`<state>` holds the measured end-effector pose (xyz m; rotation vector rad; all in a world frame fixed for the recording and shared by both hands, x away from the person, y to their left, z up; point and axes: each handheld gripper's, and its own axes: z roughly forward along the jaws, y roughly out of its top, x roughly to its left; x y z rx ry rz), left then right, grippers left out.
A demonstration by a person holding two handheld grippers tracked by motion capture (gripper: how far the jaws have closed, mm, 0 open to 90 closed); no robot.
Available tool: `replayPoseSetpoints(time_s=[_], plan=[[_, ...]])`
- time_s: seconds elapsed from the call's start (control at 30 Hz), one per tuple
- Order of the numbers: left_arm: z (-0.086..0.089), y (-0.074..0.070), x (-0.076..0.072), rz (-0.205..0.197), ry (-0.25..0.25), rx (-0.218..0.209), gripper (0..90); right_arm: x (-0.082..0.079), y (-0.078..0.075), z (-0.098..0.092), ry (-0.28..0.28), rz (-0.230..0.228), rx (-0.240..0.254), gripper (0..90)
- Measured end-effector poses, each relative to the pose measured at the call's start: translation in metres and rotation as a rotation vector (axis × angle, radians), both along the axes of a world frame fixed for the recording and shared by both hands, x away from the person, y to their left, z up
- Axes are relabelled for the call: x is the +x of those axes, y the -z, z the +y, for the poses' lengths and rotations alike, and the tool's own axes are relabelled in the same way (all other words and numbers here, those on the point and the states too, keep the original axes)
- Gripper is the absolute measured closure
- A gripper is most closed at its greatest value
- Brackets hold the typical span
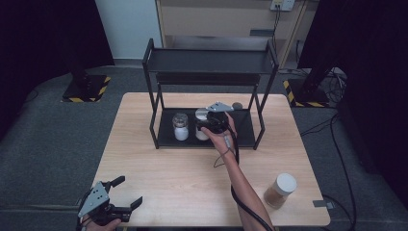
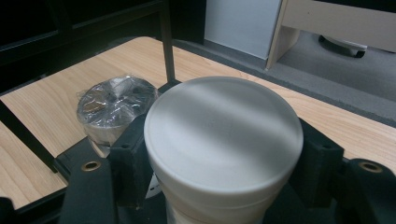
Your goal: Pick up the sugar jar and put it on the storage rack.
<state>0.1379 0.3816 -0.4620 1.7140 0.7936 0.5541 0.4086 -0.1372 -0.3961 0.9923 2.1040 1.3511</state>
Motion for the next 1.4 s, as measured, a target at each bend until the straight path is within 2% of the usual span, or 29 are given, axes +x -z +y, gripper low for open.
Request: replayPoseSetpoints(time_s=[0.27,0.63,1.03,1.23,1.4], plan=[[0.0,0.0,0.0,-0.001,0.0,0.0,1.4,0.003,0.004,0.0,0.006,0.013,0.012,33.9],[0.0,0.0,0.0,-0.002,0.002,0.001,1.4,0.003,0.006,0.003,0.002,0.003,0.002,33.8],[0.0,0.0,0.0,-0.002,0.003,0.003,1.5,0.001,0.012,-0.001,-0.003,-0.009,0.021,32.8],[0.0,0.0,0.0,-0.001,0.003,0.003,1.5,0.0,0.014,-0.008,0.001,-0.004,0.055,25.0],[-0.001,-0.001,0.0,-0.002,0.004,0.006,1.5,0.001,0.013,-0.011,0.01,0.004,0.077,9.2]])
